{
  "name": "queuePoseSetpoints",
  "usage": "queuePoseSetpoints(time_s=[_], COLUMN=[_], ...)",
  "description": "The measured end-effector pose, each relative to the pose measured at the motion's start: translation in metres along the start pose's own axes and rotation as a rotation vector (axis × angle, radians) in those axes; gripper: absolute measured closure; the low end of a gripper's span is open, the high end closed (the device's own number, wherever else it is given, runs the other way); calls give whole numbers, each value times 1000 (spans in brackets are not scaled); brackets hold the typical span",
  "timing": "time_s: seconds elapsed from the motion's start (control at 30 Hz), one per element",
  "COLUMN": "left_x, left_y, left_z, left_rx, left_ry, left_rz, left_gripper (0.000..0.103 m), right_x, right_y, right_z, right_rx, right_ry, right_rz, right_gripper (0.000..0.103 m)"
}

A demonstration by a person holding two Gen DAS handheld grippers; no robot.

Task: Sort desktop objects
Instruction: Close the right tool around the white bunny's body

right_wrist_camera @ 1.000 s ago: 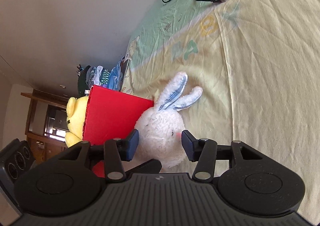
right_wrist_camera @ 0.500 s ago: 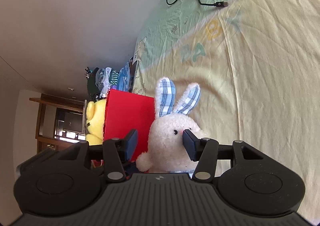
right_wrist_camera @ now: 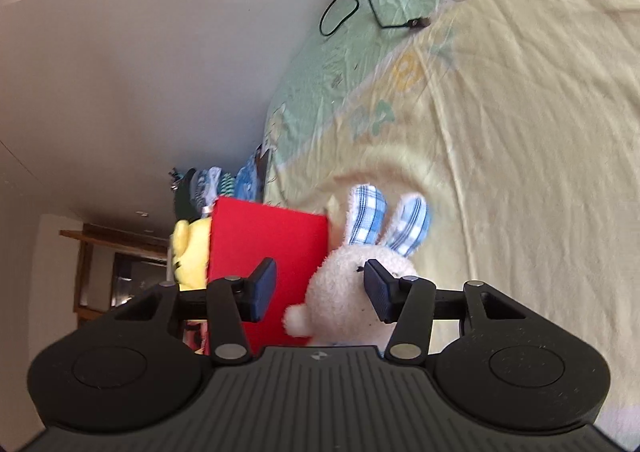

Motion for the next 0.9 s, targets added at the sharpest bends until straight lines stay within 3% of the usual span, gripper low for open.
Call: queuePoseSetpoints(time_s=[0.17,0.23,0.33,0.5,0.67,0.9], left_x=[10,20,27,17,17,-1], left_y=[-1,0,-5,-16,-18,-25], left_z=[1,6,9,4,1,-13], left_rx=[-29,-59,-75,-45,-53,2], left_ry=[-41,-45,-44,-41,-65,-51], left_rz=[50,87,120,91,94,42], left_gripper=[44,40,30,31,35,30], right_x=[10,19,21,2,-16,-39], right_y=[-1,-1,3,10,12,6], right_z=[12,17,24,32,32,25], right_rx=[-20,-26,-35,-44,-63,-60], right_ry=[30,33,54,83,40,3], right_rz=[47,81,60,1,-37,-79], right_gripper=[51,51,51,51,51,44])
Point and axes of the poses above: each gripper's, at about its wrist camera, not at the fingertips, and x roughly against the way its jaws point, z to its right, y to its underside, the point moved 7 cm from there along -x, roughly the way its jaws point, and after that the axes turned 13 degrees about -z, right-handed, at the moved point
